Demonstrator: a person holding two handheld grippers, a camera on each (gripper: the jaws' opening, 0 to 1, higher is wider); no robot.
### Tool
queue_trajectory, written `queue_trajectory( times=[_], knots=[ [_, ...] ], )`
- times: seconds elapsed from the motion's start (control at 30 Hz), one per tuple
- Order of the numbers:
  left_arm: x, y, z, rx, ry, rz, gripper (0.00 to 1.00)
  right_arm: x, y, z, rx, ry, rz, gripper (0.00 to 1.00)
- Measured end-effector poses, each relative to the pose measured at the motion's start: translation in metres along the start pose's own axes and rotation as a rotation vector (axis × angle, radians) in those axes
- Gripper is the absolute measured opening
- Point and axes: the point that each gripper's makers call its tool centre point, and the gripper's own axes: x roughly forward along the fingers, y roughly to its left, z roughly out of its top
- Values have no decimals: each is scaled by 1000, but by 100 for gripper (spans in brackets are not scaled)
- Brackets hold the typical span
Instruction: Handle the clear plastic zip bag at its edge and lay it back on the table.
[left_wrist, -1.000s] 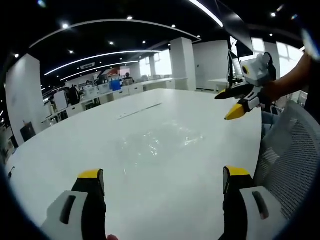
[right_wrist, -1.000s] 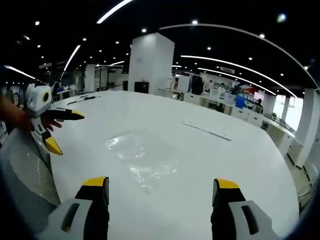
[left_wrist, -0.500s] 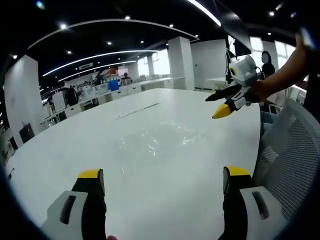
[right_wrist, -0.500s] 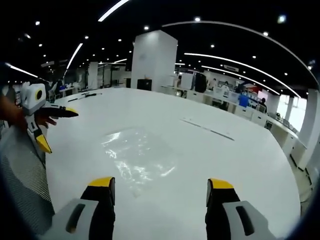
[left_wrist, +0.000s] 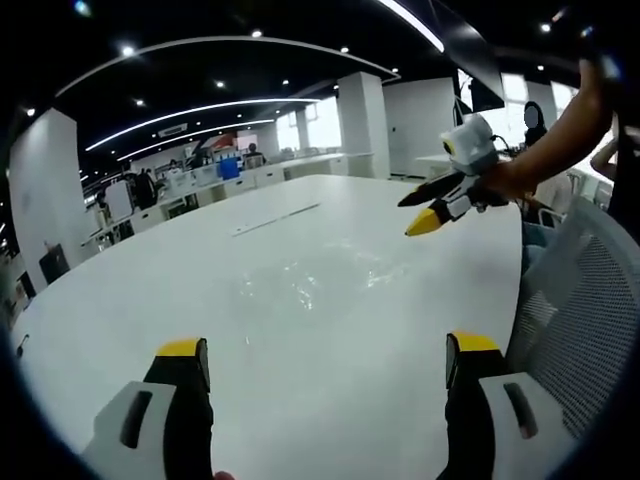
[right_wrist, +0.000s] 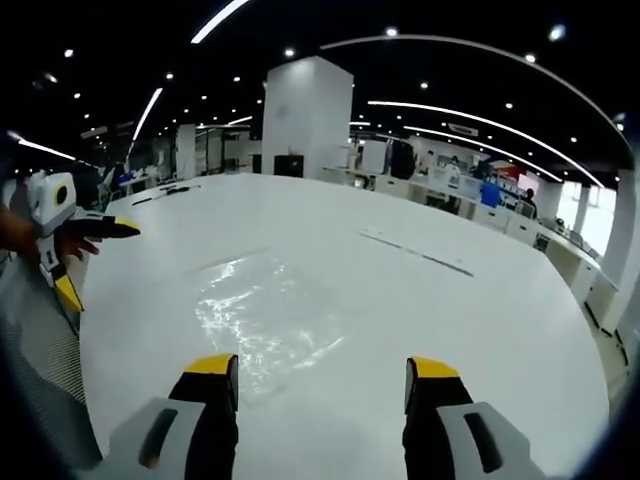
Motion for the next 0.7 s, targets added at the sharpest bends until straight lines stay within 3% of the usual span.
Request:
queue_trajectory(
  times=[0.7],
  knots=[
    [0,-3,6,-1,-6,6,96,36,-18,-1,10,37,20,53]
  ],
)
